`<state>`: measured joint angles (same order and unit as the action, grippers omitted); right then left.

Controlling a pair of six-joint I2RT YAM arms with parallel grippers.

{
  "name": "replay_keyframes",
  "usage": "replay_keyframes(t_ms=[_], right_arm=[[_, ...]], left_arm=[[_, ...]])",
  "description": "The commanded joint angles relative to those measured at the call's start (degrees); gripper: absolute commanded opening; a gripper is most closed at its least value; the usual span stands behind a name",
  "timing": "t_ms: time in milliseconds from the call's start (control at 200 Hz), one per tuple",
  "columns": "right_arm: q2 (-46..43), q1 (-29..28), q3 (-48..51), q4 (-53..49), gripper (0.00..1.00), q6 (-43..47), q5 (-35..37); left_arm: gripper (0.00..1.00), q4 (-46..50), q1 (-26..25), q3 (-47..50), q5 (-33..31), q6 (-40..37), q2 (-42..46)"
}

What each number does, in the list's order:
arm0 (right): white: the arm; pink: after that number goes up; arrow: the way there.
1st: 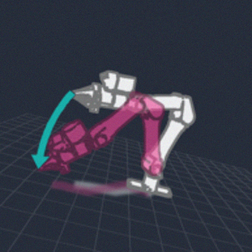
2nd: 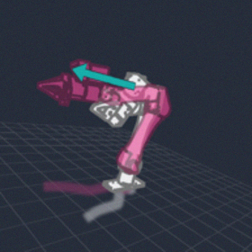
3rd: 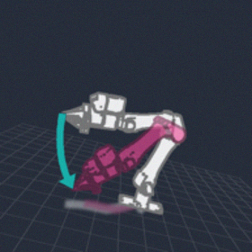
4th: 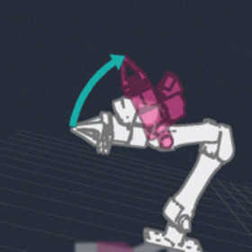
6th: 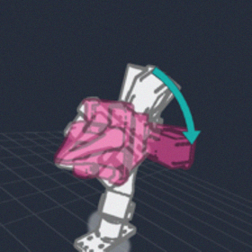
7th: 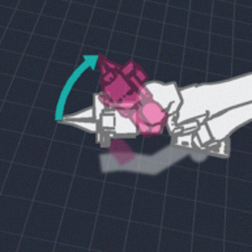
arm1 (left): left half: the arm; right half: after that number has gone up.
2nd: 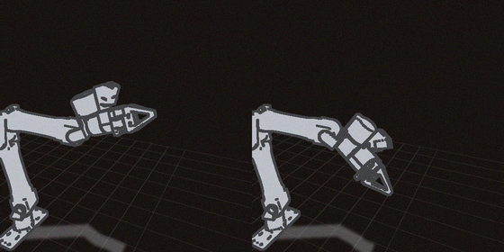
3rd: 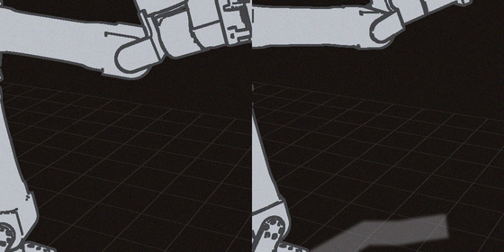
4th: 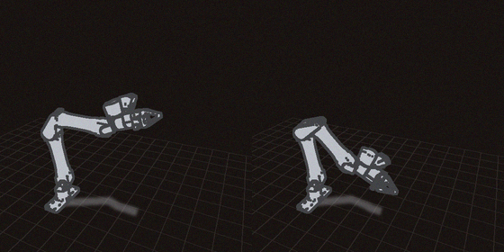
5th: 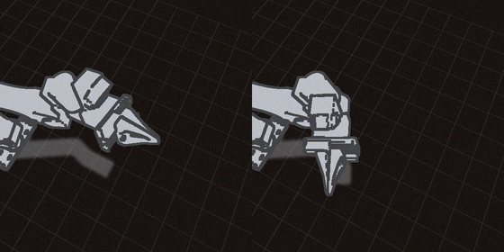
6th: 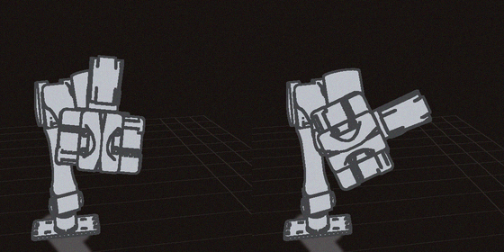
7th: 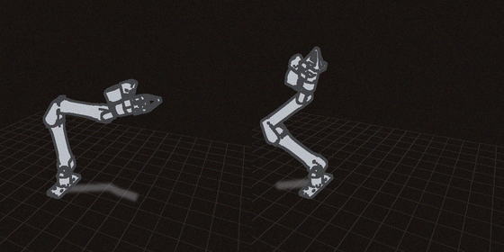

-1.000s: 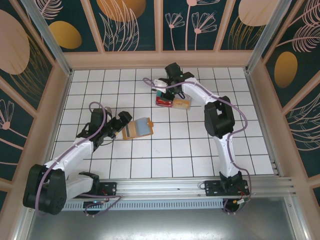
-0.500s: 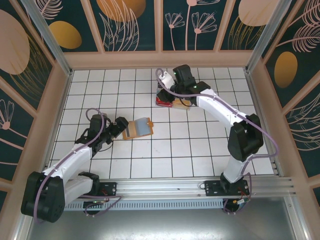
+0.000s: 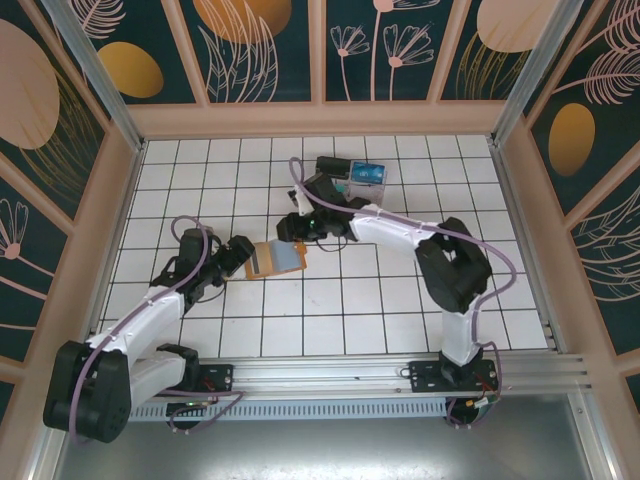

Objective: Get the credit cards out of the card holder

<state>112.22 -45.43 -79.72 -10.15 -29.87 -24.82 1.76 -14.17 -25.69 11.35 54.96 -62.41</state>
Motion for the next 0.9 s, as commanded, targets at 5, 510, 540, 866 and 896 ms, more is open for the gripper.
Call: replay_keyframes(t_ms=[5, 510, 540, 866, 896], right_arm=[[4.3, -2.05, -3.08, 3.02, 0.29, -10.3, -3.61], [12.7, -3.09, -8.23, 0.18, 0.23, -14.57, -2.44], [13.01, -3.09, -8.44, -0.07, 0.22, -14.62, -2.16], [15.11, -2.47, -9.43, -2.23, 0.23, -13.93, -0.53], [15.28, -2.45, -9.46, -2.3, 0.23, -13.87, -0.66]], left_arm=[[0.76, -0.24, 0.34, -2.51, 1.34, -1.81, -1.51], [0.42, -7.51, 0.33, -2.94, 7.4, -1.94, -10.41], [0.41, -7.68, 0.29, -2.96, 7.37, -1.9, -10.94], [0.33, -11.24, 0.29, -1.67, 7.18, -1.31, -16.71], [0.32, -11.25, 0.29, -1.82, 7.28, -1.32, -17.23]])
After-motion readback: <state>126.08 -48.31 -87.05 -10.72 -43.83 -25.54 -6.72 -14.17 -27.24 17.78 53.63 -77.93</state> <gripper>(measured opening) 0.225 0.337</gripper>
